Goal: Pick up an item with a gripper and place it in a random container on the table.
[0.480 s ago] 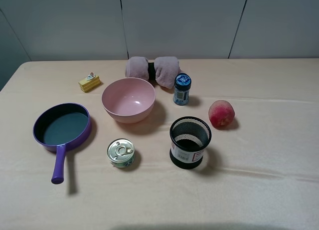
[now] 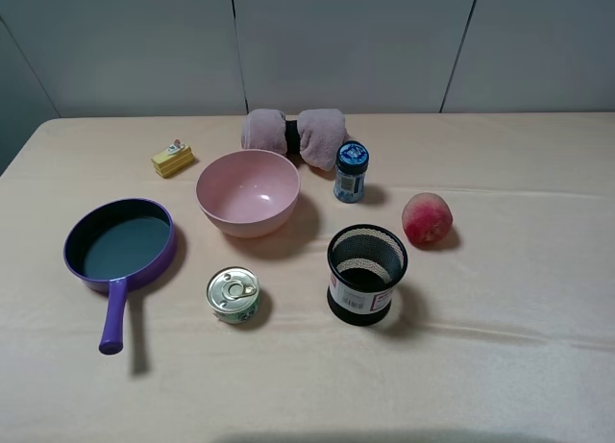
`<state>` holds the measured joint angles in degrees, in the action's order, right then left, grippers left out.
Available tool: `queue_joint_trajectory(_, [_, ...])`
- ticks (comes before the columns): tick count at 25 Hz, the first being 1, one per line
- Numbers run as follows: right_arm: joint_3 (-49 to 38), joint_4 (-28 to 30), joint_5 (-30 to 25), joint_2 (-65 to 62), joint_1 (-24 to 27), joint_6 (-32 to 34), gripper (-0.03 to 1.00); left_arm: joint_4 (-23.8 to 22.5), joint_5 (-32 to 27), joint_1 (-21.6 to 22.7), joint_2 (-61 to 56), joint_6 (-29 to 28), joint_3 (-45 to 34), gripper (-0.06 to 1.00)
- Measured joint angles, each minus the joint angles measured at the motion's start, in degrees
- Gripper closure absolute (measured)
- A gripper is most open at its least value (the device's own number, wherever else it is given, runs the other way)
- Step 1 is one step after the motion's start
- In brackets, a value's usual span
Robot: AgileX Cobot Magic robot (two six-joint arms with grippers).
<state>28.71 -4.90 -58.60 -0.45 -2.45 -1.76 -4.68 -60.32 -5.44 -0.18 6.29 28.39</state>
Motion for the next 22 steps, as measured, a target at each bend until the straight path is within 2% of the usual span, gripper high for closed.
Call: queue_joint_trajectory(22, [0.00, 0.00, 0.00, 0.00, 0.00, 0.00, 0.27, 0.00, 0.00, 0.00, 0.00, 0.00, 0.00, 0.04])
